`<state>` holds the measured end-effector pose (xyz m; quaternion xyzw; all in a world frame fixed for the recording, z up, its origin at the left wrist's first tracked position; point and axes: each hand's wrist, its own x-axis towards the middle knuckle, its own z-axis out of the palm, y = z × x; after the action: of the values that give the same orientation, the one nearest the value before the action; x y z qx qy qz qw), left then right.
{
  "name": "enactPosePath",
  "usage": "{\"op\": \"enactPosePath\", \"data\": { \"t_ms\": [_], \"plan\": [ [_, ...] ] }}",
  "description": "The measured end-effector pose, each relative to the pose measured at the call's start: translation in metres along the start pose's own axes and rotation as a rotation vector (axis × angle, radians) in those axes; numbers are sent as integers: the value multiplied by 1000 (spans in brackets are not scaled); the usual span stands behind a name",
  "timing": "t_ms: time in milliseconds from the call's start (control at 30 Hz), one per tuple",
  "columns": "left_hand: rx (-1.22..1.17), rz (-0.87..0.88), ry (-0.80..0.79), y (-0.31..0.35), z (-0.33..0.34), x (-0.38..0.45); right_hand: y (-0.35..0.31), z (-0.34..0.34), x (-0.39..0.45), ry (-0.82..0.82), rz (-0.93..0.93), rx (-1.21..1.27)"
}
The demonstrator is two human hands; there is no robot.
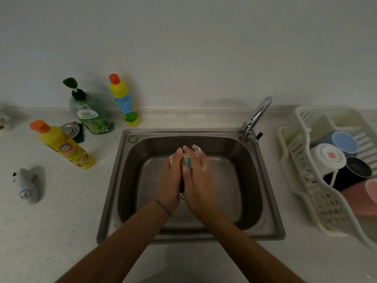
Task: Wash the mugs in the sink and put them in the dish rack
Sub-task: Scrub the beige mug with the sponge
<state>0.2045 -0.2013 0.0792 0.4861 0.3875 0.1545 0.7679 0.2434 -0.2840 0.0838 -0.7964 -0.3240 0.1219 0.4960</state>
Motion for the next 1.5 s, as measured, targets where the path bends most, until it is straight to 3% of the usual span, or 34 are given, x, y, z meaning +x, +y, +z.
{"op": "enactPosePath", "data": {
  "t_ms": [133, 367, 467, 567, 633, 800, 967, 1133, 1267, 1433, 1500],
  "plan": [
    [17, -100, -46, 0, -1, -6, 12, -10, 13, -13, 240, 278],
    [27, -150, -195, 6, -11, -7, 9, -18, 20, -60, 410, 524],
    [46, -96, -113, 1, -6, -8, 6, -15, 16, -50, 369, 417],
    [39, -9, 1, -2, -5, -6, 6, 2, -4, -42, 143, 127],
    [62, 25, 16, -3, -6, -7, 10, 8, -10, -44, 77, 103],
    [97, 6, 8, -7, 0, -12, 9, -6, 14, 44, 419, 399],
    [119, 113, 27, 1, -1, -9, 0, 8, -12, 50, 120, 64],
    [104, 59, 31, -7, 4, -12, 9, -5, 9, 37, 293, 250],
    [122, 111, 47, -3, 8, -15, 12, -5, 16, 90, 325, 317],
    [319, 176, 179, 1, 9, -12, 13, -8, 19, 151, 403, 430],
    [278, 147, 173, -3, 8, -3, 12, -11, 19, 129, 413, 432]
  ]
}}
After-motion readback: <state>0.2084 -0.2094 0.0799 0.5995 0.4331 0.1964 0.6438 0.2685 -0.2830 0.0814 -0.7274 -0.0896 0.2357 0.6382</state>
